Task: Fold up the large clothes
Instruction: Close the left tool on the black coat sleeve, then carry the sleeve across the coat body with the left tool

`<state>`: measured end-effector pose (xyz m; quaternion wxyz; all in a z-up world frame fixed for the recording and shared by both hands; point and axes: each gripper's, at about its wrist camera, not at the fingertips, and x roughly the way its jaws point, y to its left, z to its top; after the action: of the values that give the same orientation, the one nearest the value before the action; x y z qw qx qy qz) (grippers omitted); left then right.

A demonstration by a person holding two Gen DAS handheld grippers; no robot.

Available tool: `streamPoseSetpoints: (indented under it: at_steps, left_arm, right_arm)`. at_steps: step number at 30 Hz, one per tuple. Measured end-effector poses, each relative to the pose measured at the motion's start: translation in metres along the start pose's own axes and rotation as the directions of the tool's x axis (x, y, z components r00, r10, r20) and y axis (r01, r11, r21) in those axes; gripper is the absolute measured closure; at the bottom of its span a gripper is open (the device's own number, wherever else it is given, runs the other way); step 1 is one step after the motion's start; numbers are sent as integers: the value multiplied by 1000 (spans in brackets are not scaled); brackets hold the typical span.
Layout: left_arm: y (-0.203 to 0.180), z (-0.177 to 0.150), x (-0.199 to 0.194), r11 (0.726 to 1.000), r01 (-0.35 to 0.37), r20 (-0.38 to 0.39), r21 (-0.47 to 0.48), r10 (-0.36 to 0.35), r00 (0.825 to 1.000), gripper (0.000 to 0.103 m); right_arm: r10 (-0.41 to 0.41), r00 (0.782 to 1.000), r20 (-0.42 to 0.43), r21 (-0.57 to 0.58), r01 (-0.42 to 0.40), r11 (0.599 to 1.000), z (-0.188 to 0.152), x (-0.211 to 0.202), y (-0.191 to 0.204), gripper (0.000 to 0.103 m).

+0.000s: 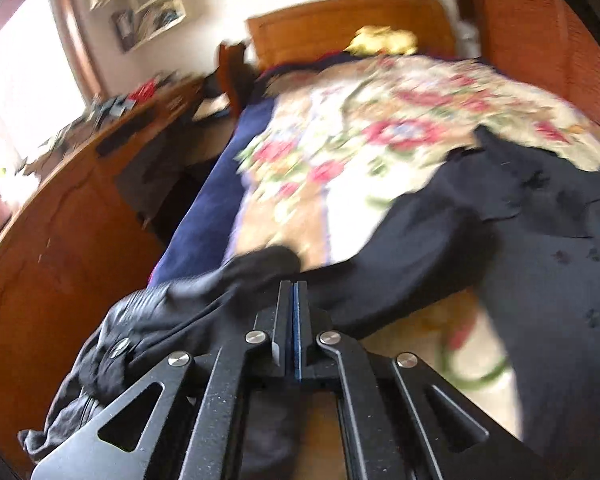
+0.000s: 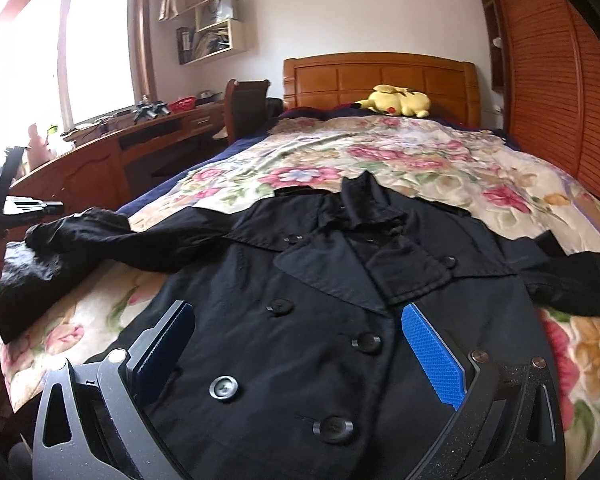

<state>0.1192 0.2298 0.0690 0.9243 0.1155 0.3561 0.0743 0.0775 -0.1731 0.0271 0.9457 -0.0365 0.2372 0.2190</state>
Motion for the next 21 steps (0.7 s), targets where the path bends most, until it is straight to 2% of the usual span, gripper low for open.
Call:
streamPoseSetpoints:
  at_steps: [2,3,7,9,11,12,13,14,15,19,21]
  left_arm:
    - [-21,10,-6,999,12,19,49,-13,1000,103]
    - [-30,16,-9,997,-8,28,76,5,1000,103]
    - [-35,23,-2,994,-35,-1,101,35,999,102]
    - [-28,18,8,995,-36,-45,93,40,998,87]
    - [-17,8,17,998,25,-93,57,-20,995,54]
    - [-11,4,21,998,39,-110,40,-34,993,49]
    - [-8,-1,24,999,29,-116,34,-25,993,37]
    - [-6,-8,28,999,5,-120,38,0,993,30]
    - [-5,-17,33,999,-19,-127,47,24,992,29]
    - [6,-35,49,998,-28,-192,63,40,981,27]
    - [9,-44,58,995,-59,-212,86,76,974,27]
  right_arm:
    - [-7,1000,0,12,7,1000,-1,-4,-3,0]
    - [-9,1000,-1,17,9,1000,-1,-5,-4,0]
    - [-3,1000,-10,28,3,1000,-6,-9,-4,0]
    - [-8,1000,-16,20,9,1000,-5,-9,-6,0]
    - [-8,1000,-22,19,8,1000,-7,-10,-9,0]
    - [-6,1000,-25,19,7,1000,-7,-11,-9,0]
    - [-5,1000,-28,19,5,1000,-7,-11,-9,0]
    - [-4,1000,-28,19,4,1000,-5,-12,-13,0]
    - [-4,1000,-28,19,4,1000,-3,-13,-14,0]
    - [-1,1000,-27,19,1,1000,-2,-13,-14,0]
    - [2,1000,-28,19,-1,1000,-1,-10,-16,0]
